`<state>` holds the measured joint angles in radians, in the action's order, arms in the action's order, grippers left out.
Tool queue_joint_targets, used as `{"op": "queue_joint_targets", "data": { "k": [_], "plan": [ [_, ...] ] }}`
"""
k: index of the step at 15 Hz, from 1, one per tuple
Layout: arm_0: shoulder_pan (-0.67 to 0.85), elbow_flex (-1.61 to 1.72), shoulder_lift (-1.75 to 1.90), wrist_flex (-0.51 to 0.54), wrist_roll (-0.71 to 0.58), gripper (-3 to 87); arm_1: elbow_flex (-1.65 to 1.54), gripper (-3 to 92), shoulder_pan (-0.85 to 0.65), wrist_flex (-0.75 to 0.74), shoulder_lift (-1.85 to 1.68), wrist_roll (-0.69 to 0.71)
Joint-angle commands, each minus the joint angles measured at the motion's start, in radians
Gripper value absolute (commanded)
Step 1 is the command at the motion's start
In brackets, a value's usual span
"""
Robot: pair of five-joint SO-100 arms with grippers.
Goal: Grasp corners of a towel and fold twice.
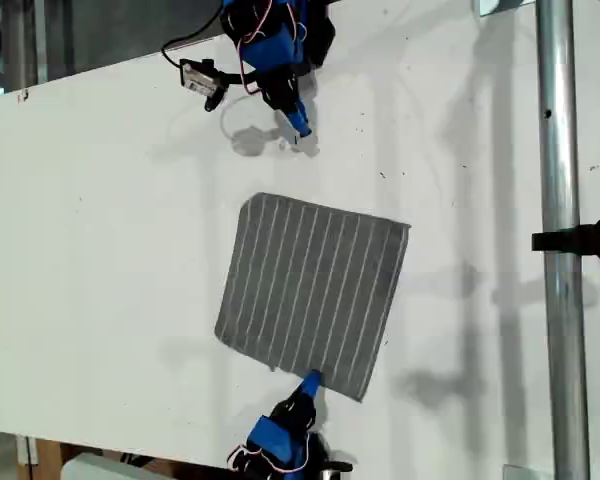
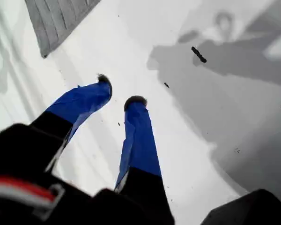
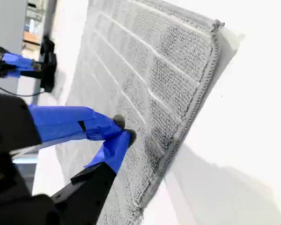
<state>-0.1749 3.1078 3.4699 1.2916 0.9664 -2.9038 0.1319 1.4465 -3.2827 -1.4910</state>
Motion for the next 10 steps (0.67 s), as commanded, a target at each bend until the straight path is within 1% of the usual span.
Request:
{"op": "queue_joint_targets", "data": {
  "k": [1, 10],
  "plan": [
    [0.107, 0.011, 0.005, 0.003, 0.568, -2.7, 0.011, -0.2, 0.002, 0.02, -0.009, -0.017],
    [0.147, 0.011, 0.005, 0.003, 0.575, -2.7, 0.026, -0.2, 0.005, 0.02, -0.009, -0.011]
  ]
}}
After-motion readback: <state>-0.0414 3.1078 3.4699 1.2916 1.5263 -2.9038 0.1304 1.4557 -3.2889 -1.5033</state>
